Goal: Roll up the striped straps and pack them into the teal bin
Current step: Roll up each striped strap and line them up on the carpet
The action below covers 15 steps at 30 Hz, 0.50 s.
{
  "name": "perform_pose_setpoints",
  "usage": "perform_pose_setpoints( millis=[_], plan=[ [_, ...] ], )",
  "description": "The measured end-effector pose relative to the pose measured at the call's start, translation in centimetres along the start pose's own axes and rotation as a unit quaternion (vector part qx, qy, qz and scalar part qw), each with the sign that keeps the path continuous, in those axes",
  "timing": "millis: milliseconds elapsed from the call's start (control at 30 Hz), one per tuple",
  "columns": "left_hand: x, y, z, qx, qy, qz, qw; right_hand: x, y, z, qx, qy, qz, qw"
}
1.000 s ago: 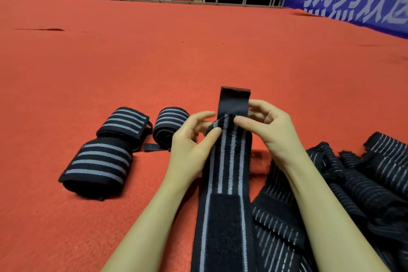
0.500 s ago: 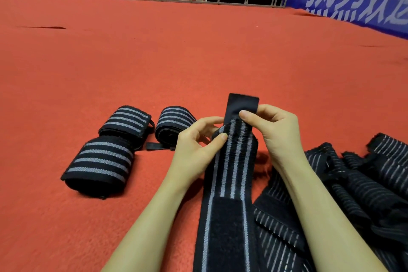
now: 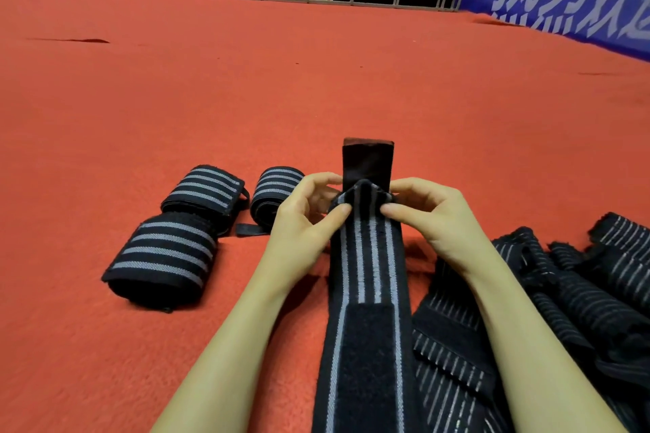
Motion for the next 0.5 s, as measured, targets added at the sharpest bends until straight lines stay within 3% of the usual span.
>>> perform_pose_setpoints(
  millis=[167,300,500],
  plan=[
    [0.05,-0.1,0.16,0.045,-0.008,0.008,0.999,-0.41,0.24,0.16,0.033,-0.017,-0.007,0.999],
    [-0.22,0.0,0.12,0.056,0.057,0.026,0.996,-0.02,0.09,0.04,0.043,-0.071,0.005,0.997],
    [0.31,0.27,-0.56,0.08,0.048,0.054,0.994,-0.15,0.27,-0.65,0.068,-0.043,-0.001,0.997]
  ],
)
Point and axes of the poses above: each hand's wrist, its own y-axis away from the middle knuckle, its own z-axis out of the back of the hand, x = y × z, the point moved 8 cm from there along -y, towards the middle knuckle, and after that the axes turned 3 degrees about z, right-handed, at the moved point
